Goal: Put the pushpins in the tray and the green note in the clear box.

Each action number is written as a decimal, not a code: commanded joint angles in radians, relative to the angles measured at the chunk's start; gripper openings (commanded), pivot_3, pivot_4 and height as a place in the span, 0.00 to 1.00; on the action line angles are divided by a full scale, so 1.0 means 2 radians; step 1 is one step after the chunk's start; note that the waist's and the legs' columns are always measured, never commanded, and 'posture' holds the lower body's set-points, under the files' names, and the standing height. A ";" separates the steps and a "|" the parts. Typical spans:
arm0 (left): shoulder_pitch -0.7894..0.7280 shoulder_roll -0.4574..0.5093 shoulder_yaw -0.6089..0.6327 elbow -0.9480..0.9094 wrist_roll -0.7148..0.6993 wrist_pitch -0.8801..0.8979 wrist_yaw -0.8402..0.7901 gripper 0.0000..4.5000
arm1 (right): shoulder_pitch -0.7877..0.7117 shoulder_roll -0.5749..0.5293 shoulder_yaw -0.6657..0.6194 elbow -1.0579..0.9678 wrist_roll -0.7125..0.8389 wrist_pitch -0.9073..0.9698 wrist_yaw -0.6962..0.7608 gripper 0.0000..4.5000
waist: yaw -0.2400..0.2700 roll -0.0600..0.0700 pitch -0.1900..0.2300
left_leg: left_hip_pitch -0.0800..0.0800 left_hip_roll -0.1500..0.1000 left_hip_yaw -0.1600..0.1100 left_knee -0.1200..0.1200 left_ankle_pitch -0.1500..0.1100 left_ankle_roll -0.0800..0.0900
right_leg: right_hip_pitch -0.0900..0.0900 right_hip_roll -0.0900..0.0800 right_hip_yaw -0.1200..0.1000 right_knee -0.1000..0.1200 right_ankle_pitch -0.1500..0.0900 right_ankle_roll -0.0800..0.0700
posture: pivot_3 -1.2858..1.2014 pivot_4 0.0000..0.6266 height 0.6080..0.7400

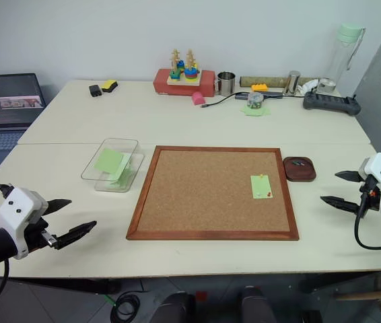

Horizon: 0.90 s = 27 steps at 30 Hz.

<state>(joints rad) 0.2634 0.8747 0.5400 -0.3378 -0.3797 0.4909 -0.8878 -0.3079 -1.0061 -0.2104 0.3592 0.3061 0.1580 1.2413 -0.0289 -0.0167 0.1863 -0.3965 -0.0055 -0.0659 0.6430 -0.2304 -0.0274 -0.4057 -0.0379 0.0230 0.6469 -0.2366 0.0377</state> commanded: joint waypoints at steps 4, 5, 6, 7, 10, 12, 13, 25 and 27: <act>-0.010 0.007 0.003 0.001 -0.004 -0.005 -0.005 1.00 | -0.004 -0.003 -0.012 -0.022 0.012 0.006 0.002 0.99 | 0.000 0.000 0.000 | 0.000 0.000 0.000 0.000 0.000 0.000 | 0.000 0.000 0.000 0.000 0.000 0.000 | 0.52 0.24 1.00; -0.013 0.008 0.001 0.002 -0.004 -0.005 -0.005 1.00 | -0.002 -0.004 -0.014 -0.025 0.013 0.008 0.001 0.99 | 0.000 0.000 0.000 | 0.000 0.000 0.000 0.000 0.000 0.000 | 0.000 0.000 0.000 0.000 0.000 0.000 | 0.52 0.24 1.00; -0.015 0.008 0.000 0.004 -0.003 -0.005 -0.005 1.00 | 0.001 -0.004 -0.015 -0.027 0.014 0.009 0.001 0.99 | 0.000 0.000 0.000 | 0.000 0.000 0.000 0.000 0.000 0.000 | 0.000 0.000 0.000 0.000 0.000 0.000 | 0.52 0.24 1.00; -0.018 0.009 -0.002 0.005 -0.003 -0.005 -0.005 1.00 | 0.003 -0.004 -0.017 -0.030 0.015 0.011 0.001 0.99 | 0.000 0.000 0.000 | 0.000 0.000 0.000 0.000 0.000 0.000 | 0.000 0.000 0.000 0.000 0.000 0.000 | 0.52 0.24 1.00; -0.028 0.009 -0.008 0.010 -0.002 -0.007 -0.007 1.00 | 0.011 -0.005 -0.021 -0.038 0.019 0.014 0.000 0.99 | 0.000 0.000 0.000 | 0.000 0.000 0.000 0.000 0.000 0.000 | 0.000 0.000 0.000 0.000 0.000 0.000 | 0.52 0.24 1.00; -0.038 0.009 -0.011 0.014 -0.008 -0.008 -0.011 1.00 | 0.016 -0.005 -0.024 -0.045 0.022 0.018 -0.002 0.99 | 0.000 0.000 0.000 | 0.000 0.000 0.000 0.000 0.000 0.000 | 0.000 0.000 0.000 0.000 0.000 0.000 | 0.52 0.24 1.00; -0.043 0.009 -0.012 0.016 -0.010 -0.008 -0.012 1.00 | 0.018 -0.005 -0.026 -0.049 0.024 0.021 -0.003 0.99 | 0.000 0.000 0.000 | 0.000 0.000 0.000 0.000 0.000 0.000 | 0.000 0.000 0.000 0.000 0.000 0.000 | 0.52 0.24 1.00; -0.185 0.009 -0.129 -0.015 -0.019 0.010 -0.017 0.52 | 0.058 0.001 -0.048 -0.155 0.060 0.071 -0.018 1.00 | 0.001 0.000 0.000 | 0.000 0.000 0.000 0.000 0.000 0.000 | 0.000 0.000 0.000 0.000 0.001 0.002 | 0.52 0.24 1.00; -0.222 -0.005 -0.177 -0.021 -0.015 0.015 -0.015 0.42 | 0.060 0.007 -0.047 -0.177 0.068 0.081 -0.024 1.00 | 0.002 0.000 0.000 | 0.000 0.000 0.000 0.000 0.000 0.000 | 0.000 0.000 0.000 0.000 0.002 0.003 | 0.52 0.24 1.00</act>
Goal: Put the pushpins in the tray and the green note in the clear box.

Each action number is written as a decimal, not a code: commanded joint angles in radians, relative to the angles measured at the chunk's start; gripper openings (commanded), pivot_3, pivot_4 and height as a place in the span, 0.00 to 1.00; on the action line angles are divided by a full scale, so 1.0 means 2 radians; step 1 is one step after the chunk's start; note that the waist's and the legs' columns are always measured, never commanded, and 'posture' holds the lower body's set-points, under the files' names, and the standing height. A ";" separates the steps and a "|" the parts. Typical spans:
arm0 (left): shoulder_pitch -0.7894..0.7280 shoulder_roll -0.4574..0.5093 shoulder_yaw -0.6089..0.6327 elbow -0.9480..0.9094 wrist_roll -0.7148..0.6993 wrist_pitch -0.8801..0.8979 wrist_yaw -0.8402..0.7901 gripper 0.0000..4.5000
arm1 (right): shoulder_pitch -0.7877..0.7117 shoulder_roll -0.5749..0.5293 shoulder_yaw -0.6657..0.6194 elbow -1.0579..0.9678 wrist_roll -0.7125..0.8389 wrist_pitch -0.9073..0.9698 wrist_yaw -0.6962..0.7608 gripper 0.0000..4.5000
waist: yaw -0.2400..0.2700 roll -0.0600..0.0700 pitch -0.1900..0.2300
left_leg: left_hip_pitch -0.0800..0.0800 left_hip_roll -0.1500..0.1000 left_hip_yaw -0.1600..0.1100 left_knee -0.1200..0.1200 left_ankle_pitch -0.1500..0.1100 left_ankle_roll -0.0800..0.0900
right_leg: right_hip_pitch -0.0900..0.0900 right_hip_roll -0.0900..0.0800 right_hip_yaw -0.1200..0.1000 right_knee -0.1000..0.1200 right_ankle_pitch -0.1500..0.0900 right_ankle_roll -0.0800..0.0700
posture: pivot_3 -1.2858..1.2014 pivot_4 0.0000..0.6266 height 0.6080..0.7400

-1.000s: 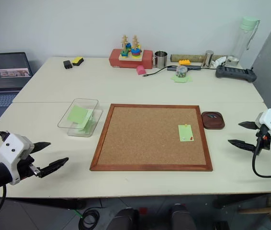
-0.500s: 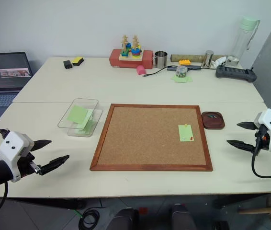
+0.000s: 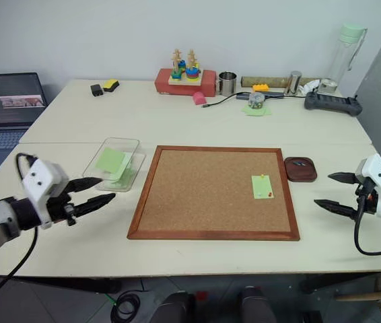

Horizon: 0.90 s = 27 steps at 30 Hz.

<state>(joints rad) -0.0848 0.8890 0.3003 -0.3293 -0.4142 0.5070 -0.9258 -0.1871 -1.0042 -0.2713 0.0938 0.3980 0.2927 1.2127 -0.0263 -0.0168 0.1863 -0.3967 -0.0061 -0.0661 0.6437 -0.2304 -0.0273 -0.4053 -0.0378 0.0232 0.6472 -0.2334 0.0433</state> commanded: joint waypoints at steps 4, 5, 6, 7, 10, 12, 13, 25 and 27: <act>-0.104 -0.054 -0.141 -0.013 0.017 0.008 0.009 0.26 | 0.002 0.019 -0.011 -0.078 0.033 0.030 -0.025 1.00 | 0.000 0.000 0.000 | 0.000 0.000 0.000 0.000 0.000 0.000 | 0.000 0.000 0.000 0.000 0.001 0.001 | 0.52 0.24 1.00; -0.119 -0.070 -0.167 -0.002 0.027 0.001 0.009 0.20 | 0.001 0.023 -0.007 -0.083 0.033 0.031 -0.028 1.00 | 0.000 0.000 0.000 | 0.000 0.000 0.000 0.000 0.000 0.000 | 0.000 0.000 0.000 0.000 0.001 0.001 | 0.52 0.24 1.00; -0.131 -0.083 -0.186 0.009 0.036 -0.005 0.010 0.16 | 0.001 0.026 -0.004 -0.086 0.034 0.033 -0.030 1.00 | 0.000 0.000 0.000 | 0.000 0.000 0.000 0.000 0.000 0.000 | 0.000 0.000 0.000 0.000 0.001 0.001 | 0.52 0.24 1.00; -0.143 -0.098 -0.203 0.024 0.047 -0.011 0.012 0.13 | -0.001 0.030 0.000 -0.088 0.034 0.034 -0.033 1.00 | 0.000 0.000 0.000 | 0.000 -0.001 0.000 0.000 0.000 0.000 | 0.000 0.000 0.000 0.000 0.001 0.002 | 0.52 0.24 1.00; -0.173 -0.141 -0.244 0.081 0.075 -0.039 0.017 0.00 | -0.017 0.043 0.020 -0.083 0.026 0.031 -0.041 1.00 | -0.001 0.000 0.000 | 0.000 -0.001 0.000 0.001 0.000 0.000 | 0.000 0.001 0.001 0.000 0.001 0.002 | 0.52 0.24 1.00; -0.196 -0.175 -0.270 0.130 0.098 -0.066 0.023 0.00 | -0.038 0.056 0.039 -0.072 0.020 0.028 -0.045 1.00 | -0.002 0.000 0.000 | 0.000 -0.001 0.000 0.001 0.000 0.000 | 0.000 0.001 0.001 0.000 0.001 0.002 | 0.52 0.24 1.00; -0.205 -0.191 -0.281 0.152 0.107 -0.078 0.023 0.00 | -0.052 0.065 0.050 -0.064 0.015 0.027 -0.049 1.00 | -0.002 0.000 0.000 | 0.000 -0.001 0.001 0.001 0.000 0.000 | 0.000 0.001 0.001 0.000 0.001 0.002 | 0.52 0.24 1.00; -0.231 -0.270 -0.297 0.316 0.154 -0.159 0.028 0.00 | -0.206 0.168 0.167 0.118 -0.094 -0.024 -0.097 1.00 | -0.002 0.000 0.000 | 0.001 -0.001 0.005 0.000 0.000 0.000 | -0.001 0.004 0.007 0.000 0.004 0.001 | 0.52 0.24 1.00; -0.227 -0.273 -0.296 0.322 0.159 -0.163 0.030 0.00 | -0.228 0.185 0.175 0.157 -0.109 -0.044 -0.102 1.00 | -0.002 0.000 0.000 | 0.001 -0.001 0.005 0.001 0.000 0.000 | -0.001 0.004 0.007 0.000 0.004 0.001 | 0.52 0.24 1.00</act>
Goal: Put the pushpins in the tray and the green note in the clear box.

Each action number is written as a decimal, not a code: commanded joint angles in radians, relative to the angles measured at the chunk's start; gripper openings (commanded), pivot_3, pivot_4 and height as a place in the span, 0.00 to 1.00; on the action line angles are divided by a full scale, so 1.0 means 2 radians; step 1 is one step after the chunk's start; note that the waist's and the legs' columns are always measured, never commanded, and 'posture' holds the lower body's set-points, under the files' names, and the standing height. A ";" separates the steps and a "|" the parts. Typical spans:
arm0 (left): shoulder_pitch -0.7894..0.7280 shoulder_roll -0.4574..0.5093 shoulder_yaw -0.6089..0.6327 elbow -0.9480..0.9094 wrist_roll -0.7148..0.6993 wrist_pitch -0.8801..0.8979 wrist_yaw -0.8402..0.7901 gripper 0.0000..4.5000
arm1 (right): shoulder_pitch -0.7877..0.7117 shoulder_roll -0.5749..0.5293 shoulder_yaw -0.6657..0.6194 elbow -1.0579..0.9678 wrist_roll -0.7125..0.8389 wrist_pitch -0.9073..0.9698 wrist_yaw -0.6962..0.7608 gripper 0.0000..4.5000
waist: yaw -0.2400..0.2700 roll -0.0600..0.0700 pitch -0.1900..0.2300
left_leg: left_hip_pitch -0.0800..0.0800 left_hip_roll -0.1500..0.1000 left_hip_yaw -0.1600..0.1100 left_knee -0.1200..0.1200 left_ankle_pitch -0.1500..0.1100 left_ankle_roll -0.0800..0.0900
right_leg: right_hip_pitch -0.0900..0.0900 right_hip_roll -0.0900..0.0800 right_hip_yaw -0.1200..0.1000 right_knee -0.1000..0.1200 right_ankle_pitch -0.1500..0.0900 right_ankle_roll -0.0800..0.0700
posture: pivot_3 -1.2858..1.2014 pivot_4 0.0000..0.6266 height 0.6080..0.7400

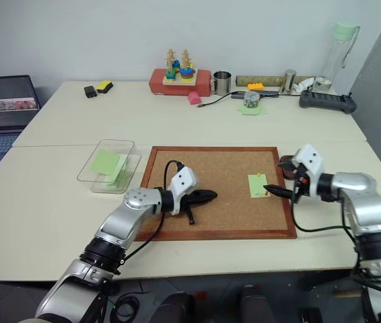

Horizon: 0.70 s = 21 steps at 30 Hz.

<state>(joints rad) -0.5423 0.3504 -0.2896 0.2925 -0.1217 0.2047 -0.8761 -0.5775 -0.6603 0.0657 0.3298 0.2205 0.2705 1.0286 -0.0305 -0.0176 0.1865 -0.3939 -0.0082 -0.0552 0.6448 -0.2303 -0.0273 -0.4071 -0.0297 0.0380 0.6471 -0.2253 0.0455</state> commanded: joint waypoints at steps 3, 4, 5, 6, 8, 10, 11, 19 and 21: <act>0.008 -0.005 0.001 0.010 0.015 -0.010 0.007 0.00 | -0.062 0.033 0.012 0.095 -0.037 -0.062 -0.018 1.00 | 0.001 0.000 0.000 | 0.000 0.000 0.001 0.000 0.000 0.000 | 0.000 0.000 0.001 0.000 0.000 0.000 | 0.52 0.24 1.00; 0.010 -0.005 0.002 0.008 0.016 -0.009 0.008 0.00 | -0.070 0.038 0.013 0.112 -0.042 -0.071 -0.020 1.00 | 0.001 0.000 0.000 | 0.000 0.000 0.001 0.000 0.000 0.000 | 0.000 0.000 0.001 0.000 0.000 0.001 | 0.52 0.24 1.00; 0.012 -0.005 0.002 0.007 0.016 -0.008 0.008 0.00 | -0.077 0.041 0.014 0.128 -0.046 -0.080 -0.020 1.00 | 0.000 0.000 0.000 | 0.000 0.000 0.001 0.000 0.000 0.000 | 0.000 0.000 0.001 0.000 0.001 0.000 | 0.52 0.24 1.00; 0.014 -0.004 0.002 0.005 0.016 -0.007 0.009 0.00 | -0.084 0.044 0.016 0.145 -0.053 -0.092 -0.020 1.00 | 0.000 0.000 0.000 | 0.000 0.000 0.001 0.000 0.000 0.000 | 0.000 0.000 0.001 0.000 0.001 0.000 | 0.52 0.24 1.00; 0.017 -0.003 0.003 0.001 0.016 -0.004 0.011 0.00 | -0.093 0.048 0.018 0.170 -0.062 -0.111 -0.019 1.00 | 0.000 0.000 0.000 | 0.000 0.000 0.001 0.000 0.000 0.000 | 0.000 0.000 0.001 0.000 0.001 0.000 | 0.52 0.24 1.00; 0.018 -0.002 0.004 -0.001 0.016 -0.002 0.012 0.00 | -0.100 0.052 0.015 0.190 -0.064 -0.124 -0.017 1.00 | 0.000 0.000 0.000 | 0.001 0.000 0.001 0.000 0.000 0.000 | 0.000 0.000 0.001 0.000 0.001 0.000 | 0.52 0.24 1.00; 0.019 -0.002 0.004 -0.003 0.015 -0.001 0.013 0.00 | -0.103 0.054 0.013 0.199 -0.065 -0.130 -0.016 1.00 | -0.001 0.000 0.000 | 0.001 0.000 0.001 0.000 0.000 0.000 | 0.000 0.000 0.001 0.000 0.001 0.000 | 0.52 0.24 1.00; 0.020 -0.003 0.004 -0.006 0.018 0.003 0.015 0.00 | -0.111 0.067 0.009 0.236 -0.066 -0.162 -0.010 0.68 | -0.001 0.000 0.000 | 0.001 0.000 0.001 0.000 0.000 0.000 | 0.000 0.000 0.001 0.000 0.001 0.000 | 0.52 0.24 1.00; 0.020 -0.004 0.003 -0.005 0.018 0.002 0.015 0.00 | -0.111 0.069 0.009 0.243 -0.067 -0.165 -0.010 0.57 | -0.001 0.000 0.000 | 0.001 0.000 0.001 0.000 0.000 0.000 | 0.000 0.000 0.001 0.000 0.001 0.000 | 0.52 0.24 1.00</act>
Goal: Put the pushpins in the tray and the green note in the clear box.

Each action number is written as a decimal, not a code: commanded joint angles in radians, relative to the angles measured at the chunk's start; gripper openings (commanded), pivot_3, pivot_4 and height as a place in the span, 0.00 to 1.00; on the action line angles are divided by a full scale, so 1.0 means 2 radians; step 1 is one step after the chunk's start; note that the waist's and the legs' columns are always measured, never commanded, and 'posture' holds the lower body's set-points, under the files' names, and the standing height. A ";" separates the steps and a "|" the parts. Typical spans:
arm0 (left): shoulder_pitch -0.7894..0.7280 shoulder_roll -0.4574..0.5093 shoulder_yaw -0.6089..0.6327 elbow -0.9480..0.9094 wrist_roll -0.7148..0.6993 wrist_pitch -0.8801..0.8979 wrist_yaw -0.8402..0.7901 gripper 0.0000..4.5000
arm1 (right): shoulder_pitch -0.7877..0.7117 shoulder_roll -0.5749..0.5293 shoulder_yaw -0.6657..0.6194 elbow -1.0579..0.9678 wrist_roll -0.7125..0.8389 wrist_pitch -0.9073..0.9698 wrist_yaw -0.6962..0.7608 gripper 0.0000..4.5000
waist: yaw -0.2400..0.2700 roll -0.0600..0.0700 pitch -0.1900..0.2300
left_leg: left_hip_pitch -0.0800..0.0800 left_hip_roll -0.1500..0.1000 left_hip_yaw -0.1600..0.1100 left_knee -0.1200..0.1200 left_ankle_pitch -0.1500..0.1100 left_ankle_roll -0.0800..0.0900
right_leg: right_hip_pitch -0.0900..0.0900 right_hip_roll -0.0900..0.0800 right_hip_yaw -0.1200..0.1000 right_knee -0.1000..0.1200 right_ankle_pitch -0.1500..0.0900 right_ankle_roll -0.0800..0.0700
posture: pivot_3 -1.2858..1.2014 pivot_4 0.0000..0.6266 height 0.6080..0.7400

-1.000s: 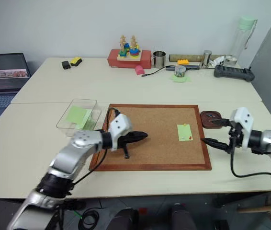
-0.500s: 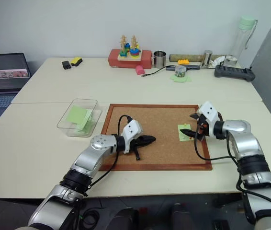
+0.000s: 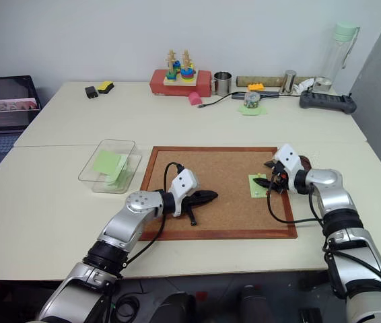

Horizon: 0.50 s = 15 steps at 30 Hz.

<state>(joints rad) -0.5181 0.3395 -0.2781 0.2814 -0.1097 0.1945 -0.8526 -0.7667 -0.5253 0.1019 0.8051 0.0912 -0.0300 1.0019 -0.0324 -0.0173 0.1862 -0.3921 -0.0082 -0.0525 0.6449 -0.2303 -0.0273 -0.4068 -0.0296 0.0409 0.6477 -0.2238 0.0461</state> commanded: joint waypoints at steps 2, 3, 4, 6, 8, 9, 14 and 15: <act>0.007 0.001 -0.003 0.001 0.013 0.007 0.004 0.00 | -0.017 0.002 -0.009 0.010 -0.003 -0.017 0.003 0.49 | 0.000 0.000 0.000 | 0.000 0.000 0.000 0.000 0.000 0.000 | 0.000 0.000 0.000 0.000 0.000 0.000 | 0.52 0.24 1.00; 0.007 0.001 -0.003 0.001 0.013 0.007 0.004 0.00 | -0.016 0.002 -0.009 0.010 -0.002 -0.018 0.004 0.43 | 0.000 0.000 0.000 | 0.000 0.000 0.000 0.000 0.000 0.000 | 0.000 0.000 0.000 0.000 0.000 0.000 | 0.52 0.24 1.00; 0.007 0.001 -0.003 0.001 0.013 0.007 0.004 0.00 | -0.016 0.002 -0.009 0.011 -0.002 -0.018 0.005 0.40 | 0.000 0.000 0.000 | 0.000 0.000 0.000 0.000 0.000 0.000 | 0.000 0.000 0.000 0.000 0.000 0.000 | 0.52 0.24 1.00; 0.008 0.002 -0.002 0.001 0.013 0.007 0.004 0.00 | -0.015 0.002 -0.009 0.009 -0.001 -0.018 0.008 0.30 | 0.000 0.000 0.000 | 0.000 0.000 0.000 0.000 0.000 0.000 | 0.000 0.000 0.000 0.000 0.000 0.000 | 0.52 0.24 1.00; 0.010 0.002 -0.003 0.001 0.014 0.007 0.004 0.00 | -0.014 0.002 -0.009 0.006 0.000 -0.018 0.010 0.22 | 0.000 0.000 0.000 | 0.000 0.000 0.000 0.000 0.000 0.000 | 0.000 0.000 0.000 0.000 0.000 0.000 | 0.52 0.24 1.00; 0.010 0.002 -0.003 0.001 0.014 0.007 0.005 0.00 | -0.014 0.002 -0.010 0.005 0.001 -0.017 0.012 0.18 | 0.000 0.000 0.000 | 0.000 0.000 0.000 0.000 0.000 0.000 | 0.000 0.000 0.000 0.000 0.000 0.000 | 0.52 0.24 1.00; 0.013 0.001 -0.003 0.005 0.015 0.010 0.009 0.00 | -0.010 0.001 -0.013 -0.009 0.009 -0.009 0.024 0.00 | 0.000 0.000 0.000 | 0.000 0.000 0.000 0.000 0.000 0.000 | 0.000 0.000 0.000 0.000 0.000 0.000 | 0.52 0.24 1.00; 0.013 0.001 -0.003 0.006 0.016 0.010 0.009 0.00 | -0.010 0.001 -0.014 -0.011 0.010 -0.007 0.026 0.00 | 0.000 0.000 0.000 | 0.000 0.000 0.000 0.000 0.000 0.000 | 0.000 0.000 0.000 0.000 0.000 0.000 | 0.52 0.24 1.00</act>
<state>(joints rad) -0.5123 0.3379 -0.2781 0.2777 -0.1074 0.1929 -0.8434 -0.7683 -0.5191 0.0995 0.8277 0.0934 -0.0427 1.0281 -0.0324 -0.0172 0.1861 -0.3919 -0.0082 -0.0526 0.6450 -0.2303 -0.0273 -0.4066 -0.0296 0.0410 0.6477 -0.2237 0.0460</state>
